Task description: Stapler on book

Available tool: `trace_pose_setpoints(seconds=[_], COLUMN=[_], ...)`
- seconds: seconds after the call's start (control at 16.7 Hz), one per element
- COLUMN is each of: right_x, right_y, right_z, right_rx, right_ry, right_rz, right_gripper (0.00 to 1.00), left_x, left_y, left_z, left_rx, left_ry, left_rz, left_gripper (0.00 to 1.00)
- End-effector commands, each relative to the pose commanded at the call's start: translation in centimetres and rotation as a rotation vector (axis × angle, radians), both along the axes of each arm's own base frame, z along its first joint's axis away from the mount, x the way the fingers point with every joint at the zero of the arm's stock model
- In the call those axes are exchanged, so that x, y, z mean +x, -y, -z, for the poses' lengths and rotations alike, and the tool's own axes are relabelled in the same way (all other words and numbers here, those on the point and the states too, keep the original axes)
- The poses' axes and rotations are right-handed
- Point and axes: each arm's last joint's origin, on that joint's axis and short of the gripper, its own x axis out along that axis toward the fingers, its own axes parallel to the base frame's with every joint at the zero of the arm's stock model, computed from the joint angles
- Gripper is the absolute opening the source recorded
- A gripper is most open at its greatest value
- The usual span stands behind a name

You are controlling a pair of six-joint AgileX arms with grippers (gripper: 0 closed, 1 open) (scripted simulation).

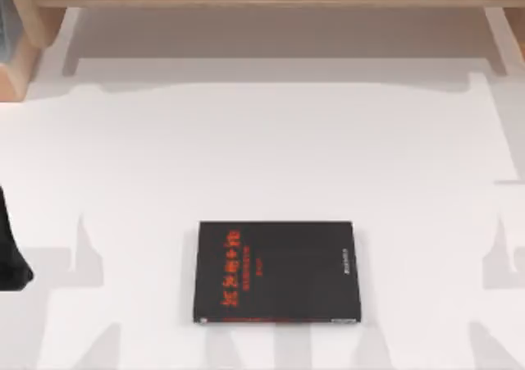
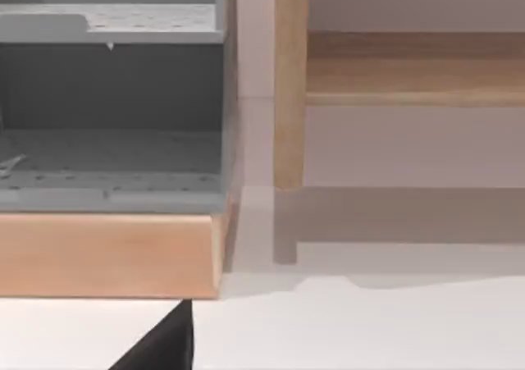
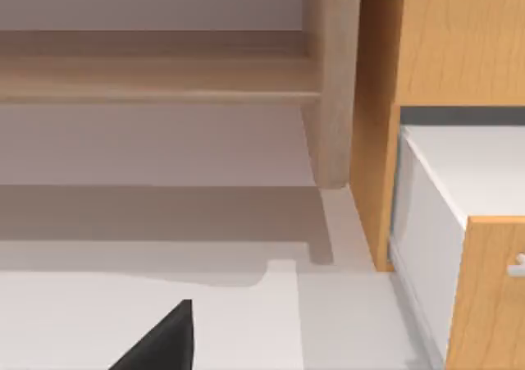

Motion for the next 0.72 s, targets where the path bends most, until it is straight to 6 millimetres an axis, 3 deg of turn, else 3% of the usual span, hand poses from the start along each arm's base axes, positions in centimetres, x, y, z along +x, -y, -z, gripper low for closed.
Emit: trace_pose_setpoints(seconds=[0.18,0.36,0.54,0.72], right_x=[0.0,0.1,0.9,3.3], right_y=[0.0,0.1,0.3,0.8], right_z=[-0.2,-1.9,-5.4,-10.0], right_rx=[-0.002,-0.014,-0.032,-0.045], right_ry=[-0.007,-0.068,-0.186,-0.348], right_rz=[0.001,0.01,0.03,0.061], right_gripper=[1.0,1.0,1.0,1.0], left_x=[0.0,0.0,0.0,0.0], left_y=[0.0,0.0,0.0,0.0], left_z=[0.0,0.0,0.0,0.0], left_rx=[0.0,0.0,0.0,0.0], left_ry=[0.0,0.0,0.0,0.0], left_rz=[0.0,0.0,0.0,0.0], left_gripper=[1.0,1.0,1.0,1.0])
